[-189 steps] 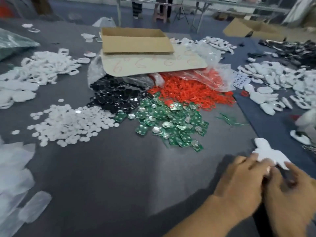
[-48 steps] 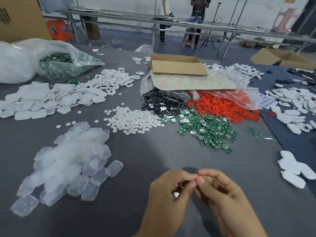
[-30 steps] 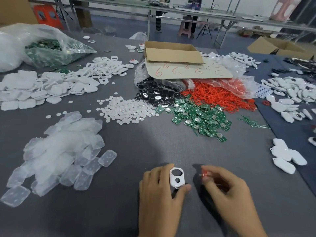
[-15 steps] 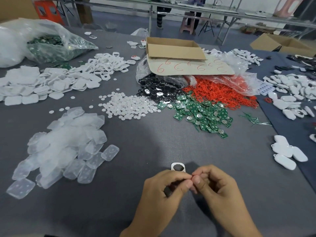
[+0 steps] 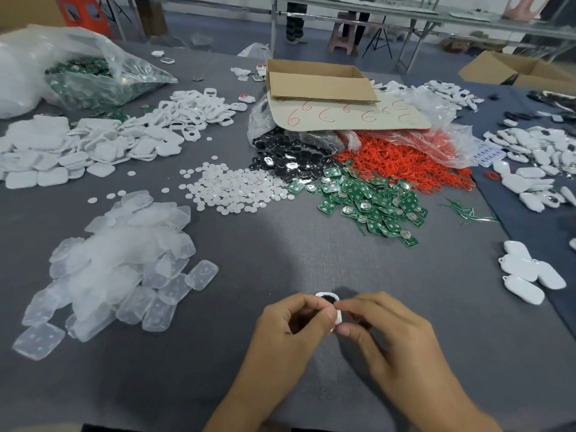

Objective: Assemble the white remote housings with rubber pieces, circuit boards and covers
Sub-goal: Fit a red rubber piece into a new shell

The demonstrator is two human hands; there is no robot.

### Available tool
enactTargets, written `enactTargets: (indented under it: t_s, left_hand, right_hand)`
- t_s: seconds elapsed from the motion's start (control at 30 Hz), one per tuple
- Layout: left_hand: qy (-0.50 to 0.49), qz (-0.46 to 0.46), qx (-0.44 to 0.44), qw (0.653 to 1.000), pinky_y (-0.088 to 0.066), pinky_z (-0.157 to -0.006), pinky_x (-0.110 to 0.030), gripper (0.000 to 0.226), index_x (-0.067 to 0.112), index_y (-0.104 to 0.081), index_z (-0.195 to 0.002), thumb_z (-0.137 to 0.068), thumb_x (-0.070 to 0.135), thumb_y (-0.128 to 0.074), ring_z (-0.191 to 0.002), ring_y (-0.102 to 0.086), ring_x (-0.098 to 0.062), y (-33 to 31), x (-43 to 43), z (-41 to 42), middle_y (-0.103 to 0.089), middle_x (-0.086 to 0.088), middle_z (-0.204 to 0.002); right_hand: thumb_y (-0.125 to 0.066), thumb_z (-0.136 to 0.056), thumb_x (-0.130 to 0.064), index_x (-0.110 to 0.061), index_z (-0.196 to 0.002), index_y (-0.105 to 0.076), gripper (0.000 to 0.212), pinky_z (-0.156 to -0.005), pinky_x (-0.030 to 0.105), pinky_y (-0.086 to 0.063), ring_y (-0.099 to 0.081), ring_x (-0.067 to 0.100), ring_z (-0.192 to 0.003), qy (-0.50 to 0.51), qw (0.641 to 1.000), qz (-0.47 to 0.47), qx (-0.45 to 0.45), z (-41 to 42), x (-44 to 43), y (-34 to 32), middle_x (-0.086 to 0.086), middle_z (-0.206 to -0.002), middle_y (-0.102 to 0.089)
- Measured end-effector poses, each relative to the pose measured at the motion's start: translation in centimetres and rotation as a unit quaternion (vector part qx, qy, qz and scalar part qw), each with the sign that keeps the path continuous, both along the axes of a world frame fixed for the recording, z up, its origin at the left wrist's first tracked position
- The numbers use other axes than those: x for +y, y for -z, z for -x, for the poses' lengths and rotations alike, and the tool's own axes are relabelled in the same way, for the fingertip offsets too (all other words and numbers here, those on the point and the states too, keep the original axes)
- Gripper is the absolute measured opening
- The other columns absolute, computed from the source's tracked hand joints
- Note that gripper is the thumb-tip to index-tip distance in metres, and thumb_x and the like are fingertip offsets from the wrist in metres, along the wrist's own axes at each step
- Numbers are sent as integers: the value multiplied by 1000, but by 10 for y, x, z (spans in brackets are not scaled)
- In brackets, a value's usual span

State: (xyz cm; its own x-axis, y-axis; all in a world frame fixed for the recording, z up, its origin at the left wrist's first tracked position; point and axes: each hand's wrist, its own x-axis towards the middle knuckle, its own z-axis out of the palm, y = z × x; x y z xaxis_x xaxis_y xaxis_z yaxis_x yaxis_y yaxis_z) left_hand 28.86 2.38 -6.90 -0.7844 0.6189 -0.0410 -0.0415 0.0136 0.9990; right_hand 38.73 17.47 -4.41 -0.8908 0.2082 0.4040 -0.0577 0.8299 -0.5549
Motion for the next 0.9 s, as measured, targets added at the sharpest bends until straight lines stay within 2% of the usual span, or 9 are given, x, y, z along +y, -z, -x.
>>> enactTargets:
  t_s: [0.07, 0.1, 0.2, 0.3, 0.4, 0.67, 0.83, 0.9]
  left_hand:
    - [-8, 28, 29, 999, -54, -82, -22, 6, 29, -77, -94, -93, 24, -75, -88, -71, -4, 3, 0, 3, -77, 9, -91]
    - [-30, 61, 72, 995, -51, -85, -17, 13, 35, -75, -100, -90, 28, -77, -96, -69, 0, 6, 0, 5, -74, 18, -98]
    - [-60, 181, 230, 954, -30, -99, -9, 58, 45, -58, -126, -74, 46, -84, -119, -45, 8, 12, 2, 11, -58, 35, -114]
    - [-29, 229, 281, 932, -16, -105, -10, 84, 46, -39, -143, -71, 59, -80, -125, -35, 11, 20, 6, 13, -55, 40, -117]
    - [-42, 225, 281, 932, -13, -106, -9, 87, 51, -31, -142, -70, 62, -80, -126, -37, 12, 29, 7, 14, -57, 41, -115]
    - [-47, 244, 255, 935, -24, -101, -12, 89, 57, -27, -140, -68, 64, -80, -124, -38, 0, 33, 6, 15, -57, 40, -118]
    - [-55, 243, 256, 934, -29, -97, -15, 81, 55, -35, -133, -67, 59, -81, -120, -38, -2, 32, 7, 14, -57, 42, -113]
    - [-55, 241, 252, 936, -29, -96, -15, 76, 55, -38, -129, -67, 56, -81, -118, -40, -4, 32, 7, 14, -58, 39, -112]
  right_hand:
    - [-74, -88, -15, -28, -107, -72, 23, -82, 7, -42, -59, -5, -89, -4, 1000, -12, -17, 6, 5, -2, -18, -100, -63]
    - [-74, -89, -15, -27, -107, -72, 22, -80, 6, -42, -59, -6, -87, -1, 1000, -9, -27, 10, 8, -1, -18, -98, -63]
    - [-75, -88, -14, -24, -104, -74, 19, -76, 12, -46, -59, -1, -80, 4, 998, -7, -66, 23, 17, 1, -14, -91, -63]
    - [-74, -90, -17, -22, -102, -76, 13, -75, 22, -50, -61, 5, -80, -9, 995, -15, -103, 32, 17, 5, -10, -90, -64]
    - [-74, -89, -15, -22, -100, -77, 13, -74, 24, -50, -62, 6, -79, -14, 994, -12, -111, 36, 17, 6, -8, -90, -65]
    - [-81, -81, -5, -22, -89, -81, 18, -69, 22, -49, -61, 6, -73, -6, 992, 9, -128, 44, 18, 3, -11, -85, -64]
    - [-83, -78, -7, -26, -81, -81, 19, -66, 12, -43, -61, 6, -77, -12, 989, 1, -144, 49, 22, 5, -12, -74, -63]
    - [-87, -73, -11, -32, -77, -80, 22, -65, 8, -41, -63, 2, -74, -4, 985, 47, -169, 54, 27, 2, -12, -70, -67]
